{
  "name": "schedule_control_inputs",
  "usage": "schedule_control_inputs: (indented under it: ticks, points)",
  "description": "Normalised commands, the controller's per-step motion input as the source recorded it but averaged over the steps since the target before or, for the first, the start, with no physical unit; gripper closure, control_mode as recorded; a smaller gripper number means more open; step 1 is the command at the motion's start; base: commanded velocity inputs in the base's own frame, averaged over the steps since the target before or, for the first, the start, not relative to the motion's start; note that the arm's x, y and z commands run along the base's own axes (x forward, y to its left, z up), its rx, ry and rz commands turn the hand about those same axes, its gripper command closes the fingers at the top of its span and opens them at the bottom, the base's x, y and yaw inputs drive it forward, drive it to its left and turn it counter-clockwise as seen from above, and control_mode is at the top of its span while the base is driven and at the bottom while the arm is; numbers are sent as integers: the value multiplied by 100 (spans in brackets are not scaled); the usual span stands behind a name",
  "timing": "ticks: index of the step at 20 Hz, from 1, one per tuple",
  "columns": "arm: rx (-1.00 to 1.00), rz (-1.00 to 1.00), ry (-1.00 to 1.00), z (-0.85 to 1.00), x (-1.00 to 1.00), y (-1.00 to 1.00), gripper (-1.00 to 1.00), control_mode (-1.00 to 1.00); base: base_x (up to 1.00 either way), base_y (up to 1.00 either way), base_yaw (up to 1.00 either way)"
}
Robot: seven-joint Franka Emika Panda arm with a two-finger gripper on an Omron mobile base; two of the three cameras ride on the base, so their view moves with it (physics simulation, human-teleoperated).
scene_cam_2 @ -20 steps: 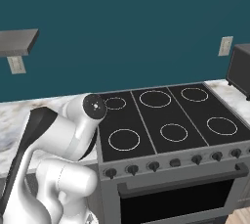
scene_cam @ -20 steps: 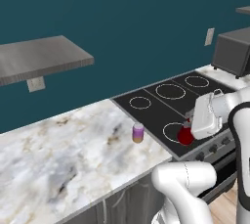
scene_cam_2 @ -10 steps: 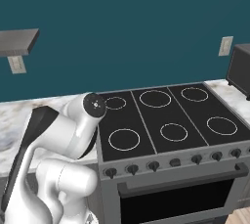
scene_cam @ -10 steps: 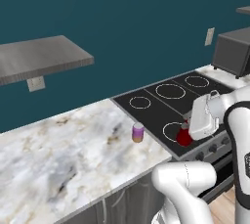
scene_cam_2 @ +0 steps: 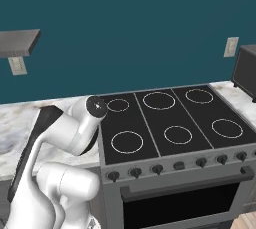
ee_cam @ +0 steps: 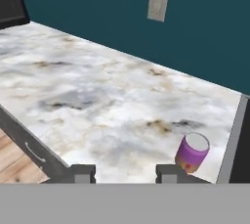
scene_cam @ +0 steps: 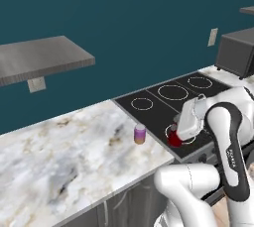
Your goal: Four empty soda cans are scattered around the kitchen. Gather all the cans and cluster them next to the stove for recycling.
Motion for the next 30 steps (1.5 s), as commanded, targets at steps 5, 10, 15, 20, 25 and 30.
schedule_control_inputs:
  ticks: [5,10,15,20,25,30]
  points:
    - [0,-2,0,-41,71,15,100,-100,0,0,0]
    - [-4,4,5,-50,19,-4,100,-100,0,0,0]
    - [-6,5,5,-48,0,-2,100,-100,0,0,0]
    - [0,0,0,-2,0,0,100,-100,0,0,0]
    - [0,0,-3,-7,20,7,100,-100,0,0,0]
    - [0,0,-2,-17,37,17,100,-100,0,0,0]
